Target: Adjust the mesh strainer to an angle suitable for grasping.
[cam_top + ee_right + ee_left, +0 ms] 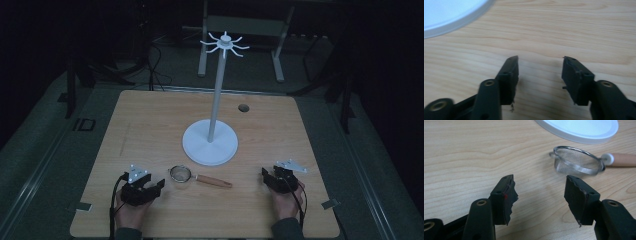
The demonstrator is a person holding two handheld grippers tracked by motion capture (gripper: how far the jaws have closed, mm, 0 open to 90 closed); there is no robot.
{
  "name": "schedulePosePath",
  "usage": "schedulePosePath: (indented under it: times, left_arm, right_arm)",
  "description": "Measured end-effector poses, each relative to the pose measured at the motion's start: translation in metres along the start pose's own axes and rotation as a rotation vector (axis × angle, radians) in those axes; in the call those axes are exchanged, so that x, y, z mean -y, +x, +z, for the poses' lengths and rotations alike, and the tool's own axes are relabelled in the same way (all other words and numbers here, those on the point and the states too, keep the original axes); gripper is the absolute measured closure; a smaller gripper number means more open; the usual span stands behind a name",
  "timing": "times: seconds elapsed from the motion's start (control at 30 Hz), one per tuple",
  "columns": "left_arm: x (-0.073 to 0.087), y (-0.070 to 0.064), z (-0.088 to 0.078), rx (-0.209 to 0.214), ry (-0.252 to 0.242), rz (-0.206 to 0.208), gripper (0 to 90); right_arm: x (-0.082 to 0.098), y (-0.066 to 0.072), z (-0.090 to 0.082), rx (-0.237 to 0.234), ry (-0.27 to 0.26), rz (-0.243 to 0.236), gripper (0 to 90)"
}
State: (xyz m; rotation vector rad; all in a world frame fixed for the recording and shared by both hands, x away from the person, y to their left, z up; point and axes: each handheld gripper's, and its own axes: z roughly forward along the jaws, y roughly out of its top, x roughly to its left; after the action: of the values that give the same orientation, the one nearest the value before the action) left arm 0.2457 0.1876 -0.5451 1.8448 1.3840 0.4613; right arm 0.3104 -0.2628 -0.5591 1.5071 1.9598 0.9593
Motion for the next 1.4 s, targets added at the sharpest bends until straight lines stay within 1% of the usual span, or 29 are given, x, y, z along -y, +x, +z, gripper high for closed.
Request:
schedulePosePath:
  times: [0.1,0.13,0.27,0.3,0.37,0.4,0.47,0.5,0.53,0.6,0.67,0.77,0.83,0.97,1.03,1.07,1.1,1.13,1.2,1.27,1.3,1.33,1.37,1.4]
  left_arm:
    - [-0.001,0.0,-0.002,0.002,-0.008,0.013,42.0]
    - [-0.001,-0.001,-0.002,0.004,-0.01,0.02,42.0]
    - [-0.002,-0.002,-0.004,0.018,-0.014,0.037,42.2]
    - [-0.002,-0.002,-0.004,0.022,-0.013,0.039,42.4]
    - [-0.002,-0.003,-0.004,0.032,-0.012,0.046,42.7]
    - [-0.003,-0.004,-0.004,0.038,-0.008,0.052,42.8]
    - [-0.004,-0.005,-0.003,0.053,0.003,0.067,43.0]
    - [-0.005,-0.007,-0.003,0.061,0.013,0.081,43.0]
    - [-0.006,-0.008,-0.003,0.064,0.015,0.087,43.1]
    - [-0.009,-0.011,-0.003,0.071,0.015,0.107,43.3]
    - [-0.012,-0.013,-0.003,0.073,0.015,0.125,43.4]
    - [-0.016,-0.014,-0.003,0.077,0.018,0.141,44.4]
    - [-0.019,-0.014,-0.003,0.079,0.02,0.151,45.0]
    - [-0.027,-0.015,-0.003,0.083,0.02,0.182,46.8]
    - [-0.031,-0.015,-0.003,0.084,0.023,0.203,47.1]
    - [-0.033,-0.016,-0.003,0.092,0.028,0.222,47.2]
    - [-0.035,-0.017,-0.002,0.095,0.031,0.236,47.2]
    - [-0.035,-0.017,-0.002,0.095,0.031,0.236,47.2]
    - [-0.039,-0.019,0.0,0.103,0.041,0.27,47.4]
    - [-0.043,-0.022,0.002,0.111,0.048,0.294,47.6]
    - [-0.047,-0.025,0.004,0.125,0.053,0.328,47.6]
    - [-0.047,-0.025,0.004,0.125,0.053,0.328,47.5]
    - [-0.05,-0.027,0.005,0.128,0.056,0.348,47.5]
    - [-0.055,-0.03,0.007,0.142,0.063,0.379,47.5]
  right_arm:
    - [0.0,0.001,-0.001,-0.009,-0.007,0.001,48.9]
    - [0.0,0.0,-0.003,-0.021,-0.014,0.001,48.6]
    - [0.0,-0.001,-0.006,-0.035,-0.009,-0.007,46.6]
    - [0.0,-0.001,-0.007,-0.046,-0.003,-0.004,46.3]
    - [-0.001,0.0,-0.008,-0.054,-0.007,-0.021,45.8]
    - [-0.002,0.001,-0.01,-0.053,-0.004,-0.04,46.0]
    - [-0.004,0.003,-0.013,-0.055,-0.008,-0.05,47.2]
    - [-0.004,0.003,-0.015,-0.06,-0.008,-0.055,48.1]
    - [-0.005,0.004,-0.017,-0.079,-0.005,-0.051,49.1]
    - [-0.005,0.005,-0.02,-0.097,-0.007,-0.051,50.9]
    - [-0.006,0.006,-0.023,-0.109,-0.007,-0.068,51.8]
    - [-0.004,0.007,-0.025,-0.127,-0.002,-0.115,54.2]
    - [-0.002,0.006,-0.027,-0.125,0.001,-0.134,55.6]
    - [0.002,0.004,-0.028,-0.133,-0.007,-0.136,55.5]
    - [0.004,0.003,-0.027,-0.137,-0.011,-0.135,55.2]
    - [0.004,0.003,-0.027,-0.141,-0.014,-0.135,54.9]
    - [0.005,0.004,-0.026,-0.14,-0.018,-0.135,54.5]
    - [0.005,0.004,-0.026,-0.14,-0.018,-0.135,54.5]
    - [0.005,0.004,-0.026,-0.135,-0.02,-0.134,53.0]
    - [0.006,0.004,-0.024,-0.126,-0.021,-0.138,52.6]
    - [0.007,0.003,-0.023,-0.126,-0.02,-0.134,52.6]
    - [0.007,0.003,-0.023,-0.126,-0.02,-0.134,52.6]
    - [0.007,0.002,-0.023,-0.126,-0.022,-0.13,52.3]
    - [0.007,0.001,-0.023,-0.123,-0.027,-0.121,51.9]
